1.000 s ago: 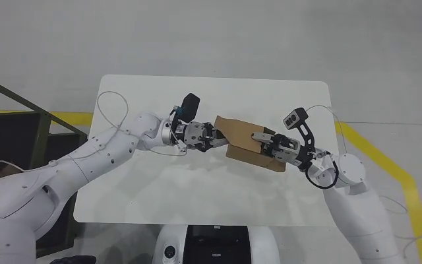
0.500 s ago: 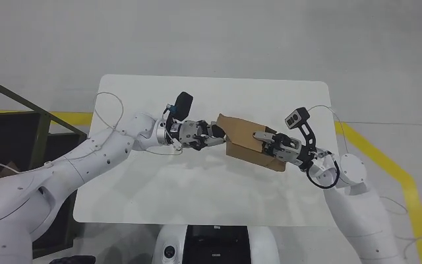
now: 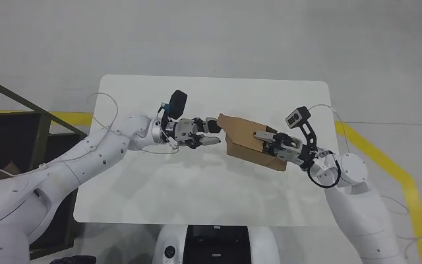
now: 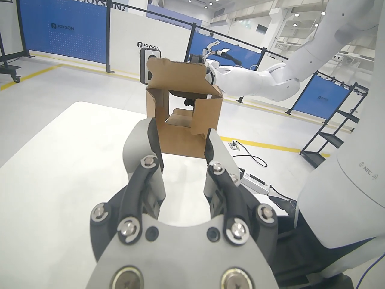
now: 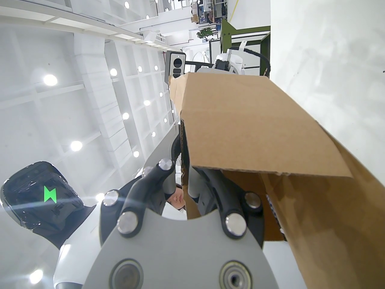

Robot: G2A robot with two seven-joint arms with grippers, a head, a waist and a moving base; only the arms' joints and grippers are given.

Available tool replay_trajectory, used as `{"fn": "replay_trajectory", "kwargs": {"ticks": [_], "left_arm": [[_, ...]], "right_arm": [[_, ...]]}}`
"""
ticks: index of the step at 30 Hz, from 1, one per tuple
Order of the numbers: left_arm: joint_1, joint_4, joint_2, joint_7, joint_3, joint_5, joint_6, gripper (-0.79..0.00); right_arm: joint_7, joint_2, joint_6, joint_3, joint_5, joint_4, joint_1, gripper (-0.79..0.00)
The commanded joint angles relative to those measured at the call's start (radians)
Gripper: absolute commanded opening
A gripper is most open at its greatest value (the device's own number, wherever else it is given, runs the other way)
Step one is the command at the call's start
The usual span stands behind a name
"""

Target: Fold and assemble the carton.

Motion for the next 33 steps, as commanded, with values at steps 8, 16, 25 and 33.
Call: {"fn": "replay_trajectory", "kwargs": {"ticks": [8, 16, 25, 33], "left_arm": [[-0.013, 0.018, -0.023, 0.004, 0.001, 0.018, 0.0, -0.453], [-0.006, 0.039, -0.022, 0.038, -0.009, 0.046, 0.0, -0.428], [-0.017, 0.012, -0.031, 0.062, -0.002, 0.082, 0.0, -0.413], [-0.033, 0.012, -0.042, 0.08, 0.014, 0.106, 0.0, -0.465]], "right_arm": [[0.006, 0.0, 0.004, -0.002, 0.0, -0.004, 0.002, -0.785], [0.007, -0.001, -0.003, -0.006, 0.006, 0.001, 0.004, -0.785], [0.007, -0.001, -0.005, -0.003, 0.005, 0.002, 0.002, -0.785], [0.006, -0.001, -0.007, 0.0, 0.007, 0.001, -0.003, -0.785]]}}
